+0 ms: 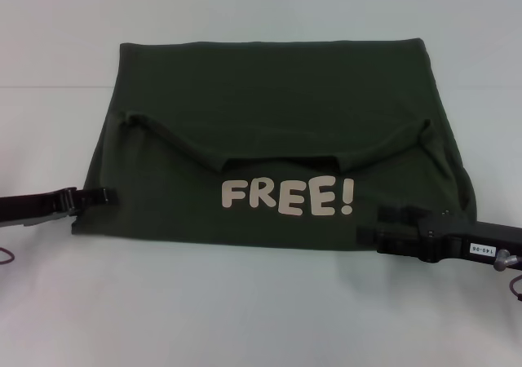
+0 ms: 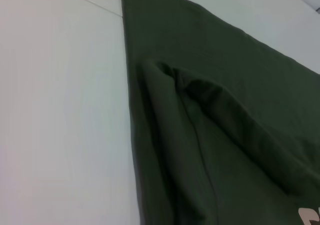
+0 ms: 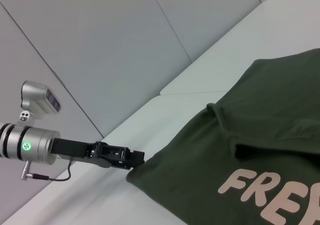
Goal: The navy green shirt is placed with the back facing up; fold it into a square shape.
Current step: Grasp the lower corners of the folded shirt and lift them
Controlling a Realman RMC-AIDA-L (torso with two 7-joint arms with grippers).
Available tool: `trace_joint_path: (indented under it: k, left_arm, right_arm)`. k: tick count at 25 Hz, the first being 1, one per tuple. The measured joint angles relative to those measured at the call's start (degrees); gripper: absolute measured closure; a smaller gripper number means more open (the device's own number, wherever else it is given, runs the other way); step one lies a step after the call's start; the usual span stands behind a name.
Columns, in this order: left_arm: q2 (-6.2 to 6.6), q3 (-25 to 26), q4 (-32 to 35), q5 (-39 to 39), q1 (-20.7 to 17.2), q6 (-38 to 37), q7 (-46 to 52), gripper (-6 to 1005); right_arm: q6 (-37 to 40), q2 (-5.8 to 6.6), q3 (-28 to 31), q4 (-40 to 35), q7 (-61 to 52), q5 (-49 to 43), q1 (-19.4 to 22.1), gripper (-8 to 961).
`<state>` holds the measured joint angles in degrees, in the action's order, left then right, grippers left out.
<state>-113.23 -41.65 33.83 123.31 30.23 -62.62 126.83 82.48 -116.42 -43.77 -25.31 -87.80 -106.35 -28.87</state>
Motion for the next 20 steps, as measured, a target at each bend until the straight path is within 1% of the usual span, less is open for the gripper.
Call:
trace_joint_path:
  k: [9,11,13,15,18,20]
  left_arm:
    - [-0.08,-0.51,0.0,0.0,0.01,-1.0,0.02,185]
    - [0.06,-2.62,0.01,0.06,0.03,-1.12,0.7,187]
    - [0.18,-3.06,0.03,0.13,0.13,-1.41,1.09,188]
    - [0.17,-3.33,0.69,0.96,0.19,-1.87,0.96,190]
    - [-0.24,-3.15,1.97,3.58,0.1,-0.99,1.71,193]
    - [-0.33,-2.97,2.14,4.08,0.1,-0.63,2.12,255]
  right_arm:
    - [0.07,-0.03,0.0,0.04,-0.09,0.0,-0.04,16]
    - [0.08,-0.05,0.0,0.04,-0.11,0.0,-0.08,18]
    - [0.12,-0.1,0.0,0.04,-0.19,0.01,-0.12,20]
    - [0.19,-0.13,0.0,0.03,-0.26,0.01,-0.13,23]
    - [0.23,-0.12,0.0,0.03,-0.32,0.0,-0.16,26]
    - [0.23,-0.11,0.0,0.02,-0.41,0.01,-0.2,28]
